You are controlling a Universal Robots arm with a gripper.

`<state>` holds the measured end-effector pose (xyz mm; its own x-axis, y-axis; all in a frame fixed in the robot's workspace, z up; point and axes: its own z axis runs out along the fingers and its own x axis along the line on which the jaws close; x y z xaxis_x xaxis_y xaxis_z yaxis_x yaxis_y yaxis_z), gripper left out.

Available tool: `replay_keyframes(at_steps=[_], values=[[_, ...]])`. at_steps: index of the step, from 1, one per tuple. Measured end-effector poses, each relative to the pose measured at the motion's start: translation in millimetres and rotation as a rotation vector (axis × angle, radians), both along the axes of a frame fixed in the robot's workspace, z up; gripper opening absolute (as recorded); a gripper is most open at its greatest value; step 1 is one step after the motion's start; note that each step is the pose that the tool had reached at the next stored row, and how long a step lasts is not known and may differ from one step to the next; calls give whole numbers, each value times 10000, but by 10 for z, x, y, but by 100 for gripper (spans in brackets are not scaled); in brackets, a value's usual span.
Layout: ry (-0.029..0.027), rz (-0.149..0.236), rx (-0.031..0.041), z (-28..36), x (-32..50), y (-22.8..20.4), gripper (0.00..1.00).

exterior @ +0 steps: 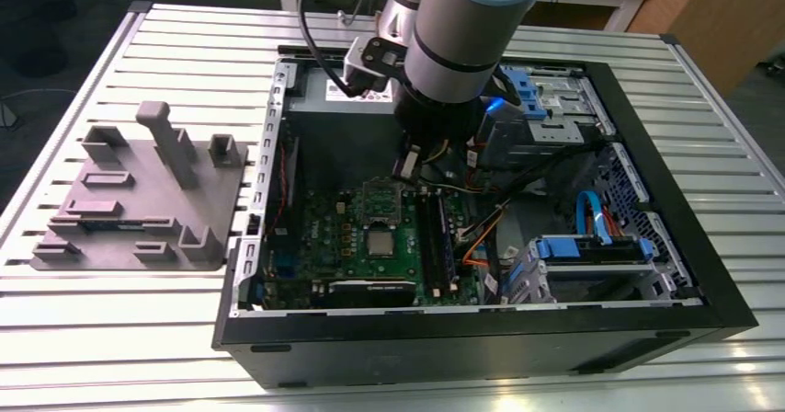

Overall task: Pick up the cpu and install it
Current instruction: 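Close the cpu cover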

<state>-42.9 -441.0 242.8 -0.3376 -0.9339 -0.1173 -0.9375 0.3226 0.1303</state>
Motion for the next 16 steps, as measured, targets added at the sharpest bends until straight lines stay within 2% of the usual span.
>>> replay_keyframes(at_steps=[4, 12, 16], values=[[1, 41, -42, 0, -9, -13, 10], [1, 95, -361, 0, -25, -92, 10], [0, 119, -430, -1, -27, -149, 10]])
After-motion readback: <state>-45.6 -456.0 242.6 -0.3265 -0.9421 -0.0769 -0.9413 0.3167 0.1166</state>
